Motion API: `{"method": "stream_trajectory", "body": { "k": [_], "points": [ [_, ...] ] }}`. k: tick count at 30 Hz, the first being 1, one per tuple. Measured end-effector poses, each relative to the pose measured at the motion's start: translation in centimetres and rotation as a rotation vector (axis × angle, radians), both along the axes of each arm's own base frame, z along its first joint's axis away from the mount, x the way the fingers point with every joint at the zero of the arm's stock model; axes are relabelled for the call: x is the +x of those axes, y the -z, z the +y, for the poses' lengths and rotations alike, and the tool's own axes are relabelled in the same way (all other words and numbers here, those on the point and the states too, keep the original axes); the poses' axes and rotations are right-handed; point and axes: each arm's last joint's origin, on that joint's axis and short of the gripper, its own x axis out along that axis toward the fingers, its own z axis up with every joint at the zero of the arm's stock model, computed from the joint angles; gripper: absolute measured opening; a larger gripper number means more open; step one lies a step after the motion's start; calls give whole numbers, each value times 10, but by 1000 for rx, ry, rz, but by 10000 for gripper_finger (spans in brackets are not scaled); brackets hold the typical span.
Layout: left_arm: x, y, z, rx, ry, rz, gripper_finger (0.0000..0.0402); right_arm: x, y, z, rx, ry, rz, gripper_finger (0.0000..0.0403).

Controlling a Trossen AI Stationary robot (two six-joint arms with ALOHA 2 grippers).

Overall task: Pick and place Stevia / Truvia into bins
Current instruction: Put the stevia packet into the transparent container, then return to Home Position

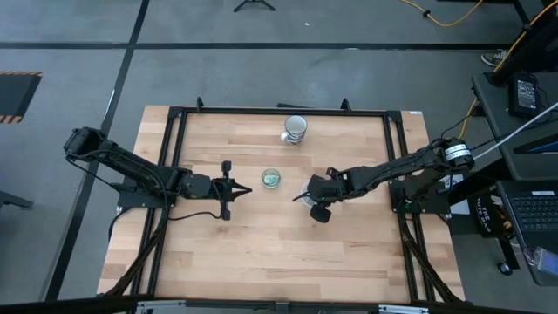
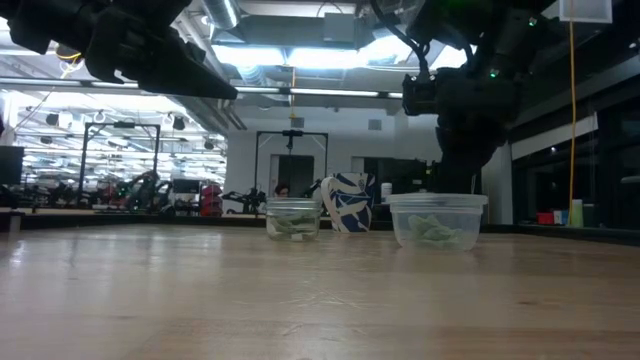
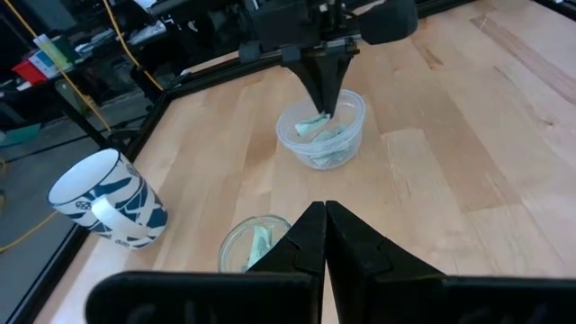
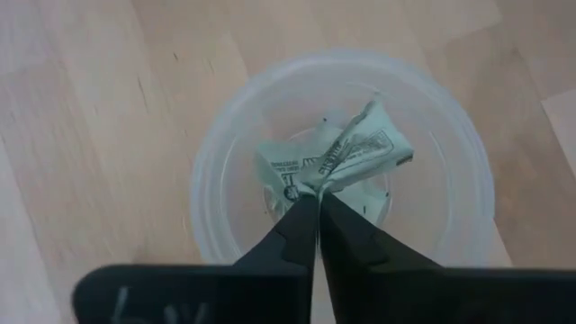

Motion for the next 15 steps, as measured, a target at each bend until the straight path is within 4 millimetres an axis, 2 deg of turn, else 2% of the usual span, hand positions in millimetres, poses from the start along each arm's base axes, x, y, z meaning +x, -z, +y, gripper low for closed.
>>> {"method": "stream_trajectory", "body": {
  "k": [9, 15],
  "points": [
    [0, 0, 3, 32, -88, -9, 4, -1, 0, 0, -17, -35, 13, 69],
    [0, 0, 3, 66, -75, -1, 4, -2, -5, -3, -40, -69, 43, 75]
  ]
}}
